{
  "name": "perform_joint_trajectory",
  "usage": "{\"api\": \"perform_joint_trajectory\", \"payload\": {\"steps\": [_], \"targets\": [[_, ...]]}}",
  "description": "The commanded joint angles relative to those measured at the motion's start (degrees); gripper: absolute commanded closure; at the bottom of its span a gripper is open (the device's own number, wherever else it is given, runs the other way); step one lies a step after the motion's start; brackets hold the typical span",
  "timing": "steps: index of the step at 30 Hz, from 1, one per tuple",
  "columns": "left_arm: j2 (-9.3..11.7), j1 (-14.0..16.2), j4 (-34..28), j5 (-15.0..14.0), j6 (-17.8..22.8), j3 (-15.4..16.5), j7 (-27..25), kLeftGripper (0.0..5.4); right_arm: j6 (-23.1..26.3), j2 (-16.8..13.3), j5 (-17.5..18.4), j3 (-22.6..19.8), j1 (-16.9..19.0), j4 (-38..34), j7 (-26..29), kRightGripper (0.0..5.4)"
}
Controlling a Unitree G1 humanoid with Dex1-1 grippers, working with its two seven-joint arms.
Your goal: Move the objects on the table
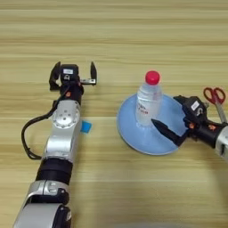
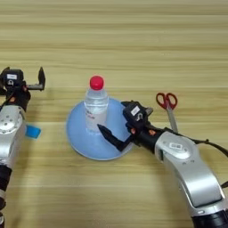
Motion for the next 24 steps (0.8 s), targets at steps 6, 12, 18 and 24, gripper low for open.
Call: {"api": "perform_joint_trajectory", "payload": {"steps": [6,12,18,24], "targets": [[0.2,0.0,0.4,0.0,0.5,-0.1,0.1,0.03,-0.8,0.7,-0.8,2.5,-2.7,1.5,0.8,0.0],[0.2,0.0,0.3,0.1,0.6,-0.1,0.2,0.03,-1.2,2.2,-0.7,2.9,-4.5,3.4,0.3,0.0],[0.2,0.0,0.4,0.2,0.5,-0.2,0.3,0.03,-2.2,4.1,-0.8,2.4,-7.0,7.1,-0.4,0.0],[0.3,-0.1,0.4,0.1,0.5,-0.2,0.3,0.03,-5.1,6.4,-1.9,2.9,-10.1,12.7,-0.8,0.0]]}}
